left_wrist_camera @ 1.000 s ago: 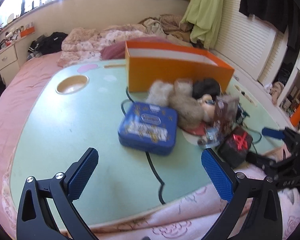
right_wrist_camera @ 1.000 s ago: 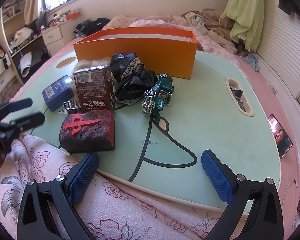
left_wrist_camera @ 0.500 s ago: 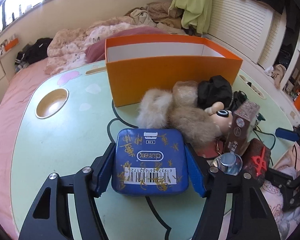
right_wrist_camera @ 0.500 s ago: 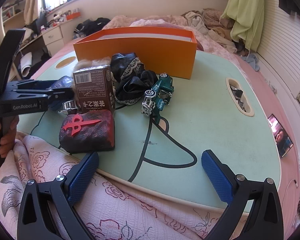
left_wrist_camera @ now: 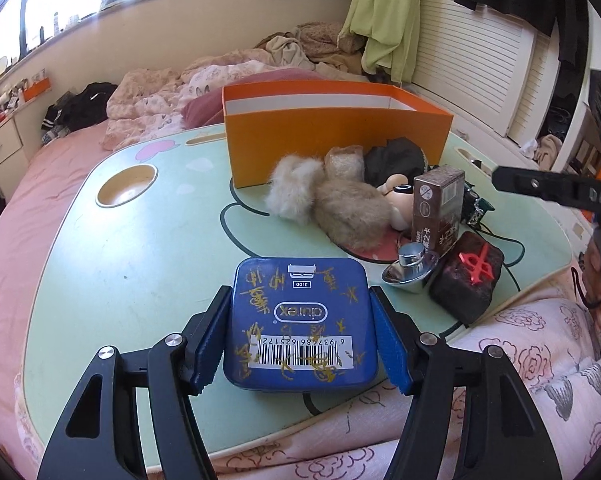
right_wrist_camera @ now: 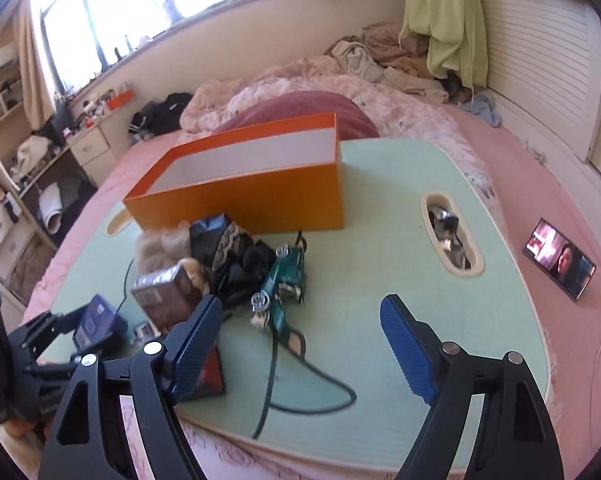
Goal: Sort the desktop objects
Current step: 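Carry the blue tin into the orange box with left while right carries the green car in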
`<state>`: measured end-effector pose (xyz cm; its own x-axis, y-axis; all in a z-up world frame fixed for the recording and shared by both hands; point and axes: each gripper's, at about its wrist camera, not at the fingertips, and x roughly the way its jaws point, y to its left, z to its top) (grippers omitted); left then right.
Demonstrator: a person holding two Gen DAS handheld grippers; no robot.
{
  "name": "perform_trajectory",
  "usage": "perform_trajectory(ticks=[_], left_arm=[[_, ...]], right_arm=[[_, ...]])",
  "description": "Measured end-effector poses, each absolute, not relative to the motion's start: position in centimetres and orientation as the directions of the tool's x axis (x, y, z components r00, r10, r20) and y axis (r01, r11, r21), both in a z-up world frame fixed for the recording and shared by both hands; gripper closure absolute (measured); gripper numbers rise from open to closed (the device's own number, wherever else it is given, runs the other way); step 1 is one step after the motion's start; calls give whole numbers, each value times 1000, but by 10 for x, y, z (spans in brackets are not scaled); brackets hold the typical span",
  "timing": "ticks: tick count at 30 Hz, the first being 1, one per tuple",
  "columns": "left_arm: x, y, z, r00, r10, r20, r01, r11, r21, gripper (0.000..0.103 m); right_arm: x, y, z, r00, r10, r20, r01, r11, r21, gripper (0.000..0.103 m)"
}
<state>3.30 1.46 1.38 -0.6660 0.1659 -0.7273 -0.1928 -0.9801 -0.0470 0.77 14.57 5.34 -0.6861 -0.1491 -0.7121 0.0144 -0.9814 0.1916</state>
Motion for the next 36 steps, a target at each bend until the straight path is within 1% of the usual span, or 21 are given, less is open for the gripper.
perform_trajectory(ticks=[3, 4, 5, 6, 7, 8, 12, 17, 19, 23, 27, 31, 34, 36], left_arm=[[33, 13, 13, -665, 170, -727, -190, -980, -56, 37], [33, 11, 13, -666, 171, -726, -188, -980, -59, 37], [34, 11, 14, -667, 173, -725, -187, -980, -62, 37], [34, 10, 14, -668, 175, -724, -187, -980, -65, 37], [34, 10, 14, -669, 175, -723, -186, -980, -66, 37], [34, 10, 14, -669, 176, -722, -187, -980, -66, 37], [34, 14, 15, -674, 170, -719, -185, -981, -58, 37], [38, 9, 23, -687, 191, -701, -188, -979, -83, 37], [38, 6, 31, -698, 203, -687, -190, -977, -95, 37], [28, 2, 54, -723, 220, -655, -191, -975, -117, 37], [2, 9, 81, -739, 208, -641, -199, -976, -87, 37], [-49, 19, 106, -735, 207, -645, -206, -975, -78, 37], [-91, 27, 107, -709, 200, -677, -187, -978, -93, 37], [-112, 30, 100, -700, 179, -692, -164, -983, -88, 37]], right_arm=[[-12, 145, 42, -640, -180, -747, 0, -972, 234, 43], [-15, 148, 36, -624, -188, -759, 3, -971, 237, 55], [-19, 148, 32, -621, -208, -756, 11, -966, 257, 56], [-19, 149, 29, -612, -201, -765, 4, -968, 251, 60], [-20, 148, 23, -592, -198, -781, 3, -970, 243, 73], [-17, 148, 22, -602, -198, -773, 15, -972, 236, 74], [-6, 141, 21, -622, -131, -772, 50, -991, 128, 75], [5, 151, 31, -682, -154, -715, 62, -986, 154, 75], [10, 154, 42, -710, -157, -687, 74, -986, 149, 75], [10, 159, 67, -731, -200, -652, 96, -977, 192, 75], [-7, 163, 100, -758, -238, -607, 115, -965, 235, 75], [-40, 159, 126, -776, -259, -575, 131, -958, 255, 75], [-74, 155, 131, -782, -259, -567, 126, -956, 263, 75], [-96, 152, 126, -769, -261, -584, 114, -954, 276, 75]])
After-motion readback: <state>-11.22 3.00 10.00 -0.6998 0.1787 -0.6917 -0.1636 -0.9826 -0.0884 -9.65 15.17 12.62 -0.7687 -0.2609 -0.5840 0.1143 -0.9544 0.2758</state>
